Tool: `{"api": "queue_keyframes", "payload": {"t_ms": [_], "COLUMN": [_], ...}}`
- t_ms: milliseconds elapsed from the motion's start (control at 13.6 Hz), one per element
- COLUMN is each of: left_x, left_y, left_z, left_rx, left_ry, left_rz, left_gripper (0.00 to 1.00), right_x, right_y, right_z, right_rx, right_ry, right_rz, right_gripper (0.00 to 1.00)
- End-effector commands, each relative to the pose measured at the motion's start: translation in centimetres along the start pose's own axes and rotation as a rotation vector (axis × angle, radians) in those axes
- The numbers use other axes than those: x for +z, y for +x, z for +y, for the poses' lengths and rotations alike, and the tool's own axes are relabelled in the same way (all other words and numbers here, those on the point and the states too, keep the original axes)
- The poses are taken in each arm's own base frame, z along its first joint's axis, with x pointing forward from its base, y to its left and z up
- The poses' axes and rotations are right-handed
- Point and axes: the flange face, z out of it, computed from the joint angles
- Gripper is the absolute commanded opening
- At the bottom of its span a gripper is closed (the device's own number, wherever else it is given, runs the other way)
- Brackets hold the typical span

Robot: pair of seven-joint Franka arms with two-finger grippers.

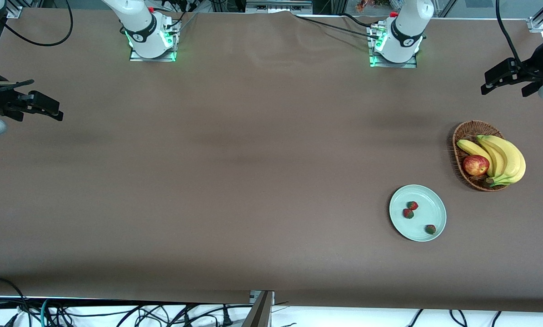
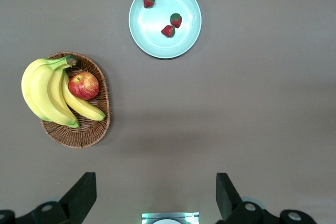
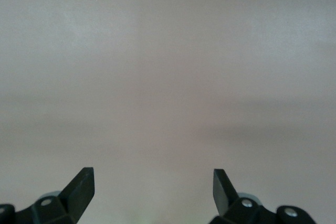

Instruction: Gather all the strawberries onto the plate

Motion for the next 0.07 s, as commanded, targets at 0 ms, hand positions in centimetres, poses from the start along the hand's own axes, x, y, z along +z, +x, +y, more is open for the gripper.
{"api": "queue_keyframes", "payload": {"t_ms": [0], "left_x": [-0.56], "left_y": [-0.75], "left_z": [0.34], "left_rx": [0.001], "left_ry": [-0.018], "left_rz": [0.001], "left_gripper": [1.0], "right_x": [-0.54], "right_y": [0.28], "right_z": [-0.12], "right_rx": [-0.006], "right_ry": [0.012], "right_rz": [0.01], "right_gripper": [1.0]}}
